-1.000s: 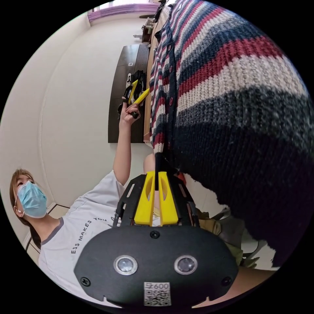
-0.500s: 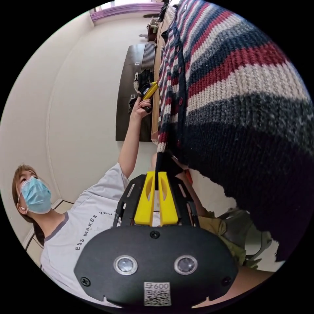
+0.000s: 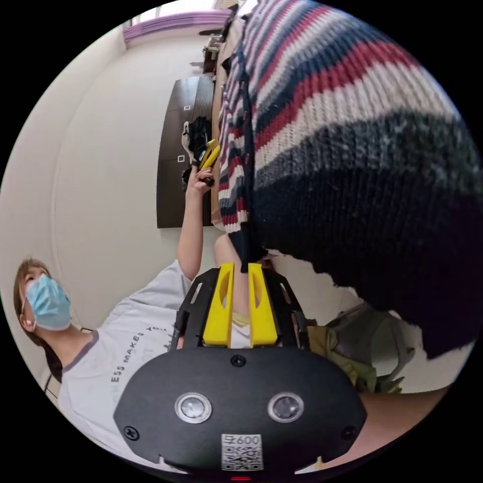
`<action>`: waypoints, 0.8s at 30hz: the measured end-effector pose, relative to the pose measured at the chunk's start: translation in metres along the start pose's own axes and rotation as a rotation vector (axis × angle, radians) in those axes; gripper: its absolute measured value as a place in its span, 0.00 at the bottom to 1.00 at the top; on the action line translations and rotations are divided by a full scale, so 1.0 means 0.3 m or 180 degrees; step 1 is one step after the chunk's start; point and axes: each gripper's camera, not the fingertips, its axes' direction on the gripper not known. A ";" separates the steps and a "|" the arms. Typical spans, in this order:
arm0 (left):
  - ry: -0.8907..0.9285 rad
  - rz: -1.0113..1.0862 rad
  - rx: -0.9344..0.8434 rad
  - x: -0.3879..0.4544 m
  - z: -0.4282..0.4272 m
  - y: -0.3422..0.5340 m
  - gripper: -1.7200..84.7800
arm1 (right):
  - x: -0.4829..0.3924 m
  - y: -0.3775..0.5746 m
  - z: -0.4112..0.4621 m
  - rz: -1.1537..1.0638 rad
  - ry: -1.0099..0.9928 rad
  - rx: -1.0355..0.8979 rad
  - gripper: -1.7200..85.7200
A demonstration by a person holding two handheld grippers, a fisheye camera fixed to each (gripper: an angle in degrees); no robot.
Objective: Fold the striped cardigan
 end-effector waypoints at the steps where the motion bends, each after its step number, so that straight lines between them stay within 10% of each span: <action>1: -0.0096 0.0024 0.0069 0.001 -0.022 0.006 0.12 | -0.055 0.029 -0.019 -0.0076 0.0243 0.0059 0.03; 5: -0.0427 0.0534 0.0448 0.079 -0.110 0.017 0.12 | -0.313 0.044 -0.045 -0.0601 0.0726 0.0250 0.02; 17: 0.0636 0.1312 -0.0939 0.150 0.463 -0.588 0.09 | -0.879 -1.034 0.520 -0.1717 0.1849 0.0727 0.13; 24: 0.2069 0.0351 -0.0151 -0.163 0.409 -0.686 0.06 | -0.919 -1.402 0.803 -0.1969 0.2333 0.0368 0.10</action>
